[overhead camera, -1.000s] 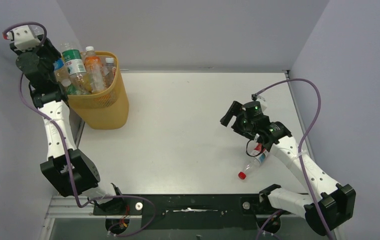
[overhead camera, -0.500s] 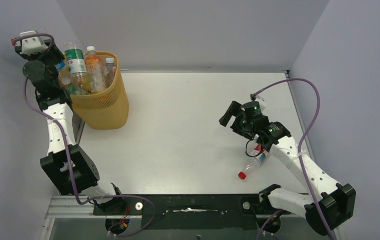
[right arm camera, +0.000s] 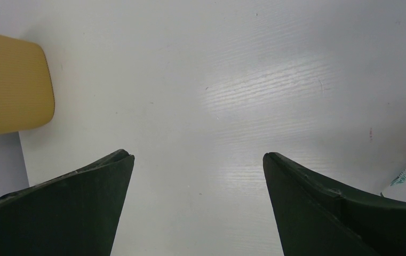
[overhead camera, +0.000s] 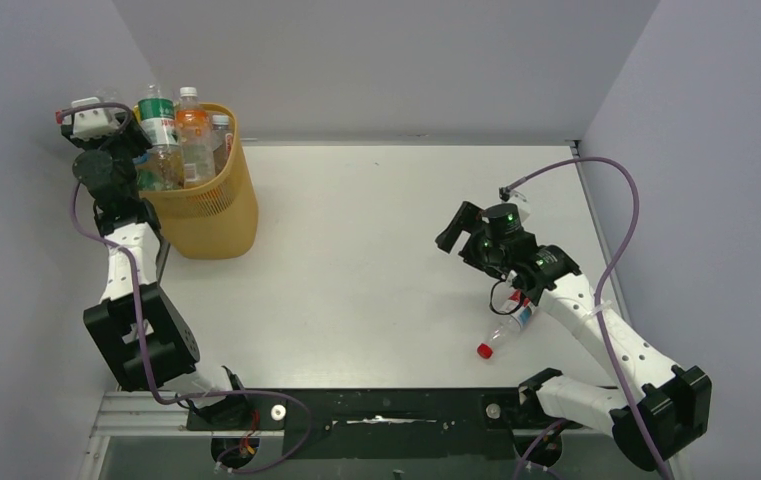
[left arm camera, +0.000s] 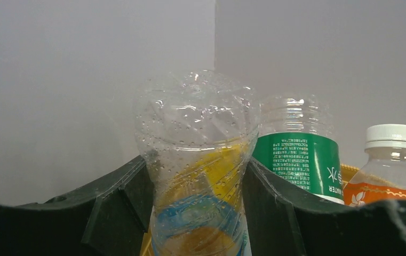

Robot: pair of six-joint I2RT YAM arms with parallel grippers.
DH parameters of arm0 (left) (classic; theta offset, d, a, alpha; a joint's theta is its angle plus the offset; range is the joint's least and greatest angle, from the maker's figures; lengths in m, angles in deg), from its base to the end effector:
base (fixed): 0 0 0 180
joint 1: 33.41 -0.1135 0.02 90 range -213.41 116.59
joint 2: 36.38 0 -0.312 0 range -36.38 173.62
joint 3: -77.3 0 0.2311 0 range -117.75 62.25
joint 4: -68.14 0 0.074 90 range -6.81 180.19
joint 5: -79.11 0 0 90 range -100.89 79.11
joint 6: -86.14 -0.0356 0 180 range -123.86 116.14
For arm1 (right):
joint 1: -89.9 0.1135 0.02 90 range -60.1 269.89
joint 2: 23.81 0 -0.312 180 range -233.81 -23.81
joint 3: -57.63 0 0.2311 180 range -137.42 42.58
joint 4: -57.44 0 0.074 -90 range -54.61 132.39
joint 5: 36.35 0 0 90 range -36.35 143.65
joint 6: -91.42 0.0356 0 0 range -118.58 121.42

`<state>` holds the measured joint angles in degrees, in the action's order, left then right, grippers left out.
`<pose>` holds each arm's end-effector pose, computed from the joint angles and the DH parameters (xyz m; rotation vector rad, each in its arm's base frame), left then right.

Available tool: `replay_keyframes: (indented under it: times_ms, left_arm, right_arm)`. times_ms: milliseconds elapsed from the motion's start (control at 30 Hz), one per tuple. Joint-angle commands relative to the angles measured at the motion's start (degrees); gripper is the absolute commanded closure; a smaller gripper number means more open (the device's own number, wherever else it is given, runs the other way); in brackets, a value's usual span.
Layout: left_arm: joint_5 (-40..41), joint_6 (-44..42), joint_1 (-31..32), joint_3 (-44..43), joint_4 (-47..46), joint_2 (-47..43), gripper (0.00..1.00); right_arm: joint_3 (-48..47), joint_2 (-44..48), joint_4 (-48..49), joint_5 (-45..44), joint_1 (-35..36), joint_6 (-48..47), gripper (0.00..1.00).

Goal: Put the plastic bottles in the bin
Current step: Place the plastic bottle in the trash bin.

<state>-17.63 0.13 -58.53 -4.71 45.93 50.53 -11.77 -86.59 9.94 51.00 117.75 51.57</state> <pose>0.3077 0.1396 0.4378 -0.2209 1.2553 0.2431 0.1685 0.0872 0.3459 0.4831 2.3215 0.6393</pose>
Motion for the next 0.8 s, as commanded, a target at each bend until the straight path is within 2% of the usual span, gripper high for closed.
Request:
replay_keyframes:
  times_ms: [0,200,367,533,767]
  left_arm:
    - [-2.21,2.46,0.64,-0.63,-1.8,-2.3,0.45]
    - [-1.03,4.18,0.64,-2.26,3.83,-3.62,0.3]
    - [0.56,3.84,0.38,-6.37,12.21,-4.8,0.24]
    - [3.78,3.68,0.26,-10.17,19.97,-5.81,0.13]
    - [5.26,3.88,-1.33,-16.65,30.49,-7.42,0.13]
  right_arm:
    - [-0.11,0.65,3.58,-0.27,0.7,0.48,0.02]
    - [0.21,0.33,4.09,-0.18,1.0,0.3,0.02]
    - [0.67,0.11,4.88,0.54,1.06,0.3,0.02]
    - [-0.2,-0.92,4.94,0.63,1.53,-0.12,0.02]
    - [-0.71,-1.63,5.38,0.95,1.88,-0.62,0.02]
